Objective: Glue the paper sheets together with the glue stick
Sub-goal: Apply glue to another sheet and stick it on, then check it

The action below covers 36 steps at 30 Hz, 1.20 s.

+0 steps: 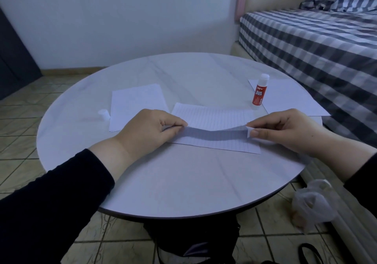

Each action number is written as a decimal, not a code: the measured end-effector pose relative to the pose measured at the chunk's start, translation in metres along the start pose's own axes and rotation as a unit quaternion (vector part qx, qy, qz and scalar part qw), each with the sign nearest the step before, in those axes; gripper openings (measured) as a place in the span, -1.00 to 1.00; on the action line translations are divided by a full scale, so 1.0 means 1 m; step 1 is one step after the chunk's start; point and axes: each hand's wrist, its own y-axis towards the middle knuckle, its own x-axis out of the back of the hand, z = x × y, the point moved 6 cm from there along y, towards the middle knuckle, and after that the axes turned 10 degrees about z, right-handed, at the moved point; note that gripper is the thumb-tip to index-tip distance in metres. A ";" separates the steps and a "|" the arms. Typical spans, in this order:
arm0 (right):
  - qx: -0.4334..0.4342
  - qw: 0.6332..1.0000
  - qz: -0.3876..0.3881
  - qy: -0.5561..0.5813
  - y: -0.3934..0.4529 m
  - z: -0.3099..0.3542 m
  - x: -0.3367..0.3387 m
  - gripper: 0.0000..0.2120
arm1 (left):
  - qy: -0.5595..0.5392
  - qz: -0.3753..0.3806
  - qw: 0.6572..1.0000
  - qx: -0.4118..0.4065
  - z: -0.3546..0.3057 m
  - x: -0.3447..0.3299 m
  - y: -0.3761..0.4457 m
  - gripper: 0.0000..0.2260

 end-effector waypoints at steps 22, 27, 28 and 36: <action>-0.027 0.994 -0.099 0.019 0.001 -0.012 0.005 -0.90 | 0.113 0.199 0.973 -0.024 -0.006 -0.032 -0.023 -0.57; -0.144 0.944 -0.296 0.025 0.016 -0.040 0.034 -0.68 | 0.130 0.198 0.970 -0.049 0.000 -0.034 -0.019 -0.34; -0.156 0.942 -0.293 0.036 0.023 -0.044 0.034 -0.58 | 0.129 0.193 0.971 -0.054 0.000 -0.033 -0.017 -0.31; -0.164 0.946 -0.271 0.071 0.063 -0.054 0.030 -0.55 | 0.140 0.166 0.973 -0.078 -0.001 -0.030 -0.014 -0.38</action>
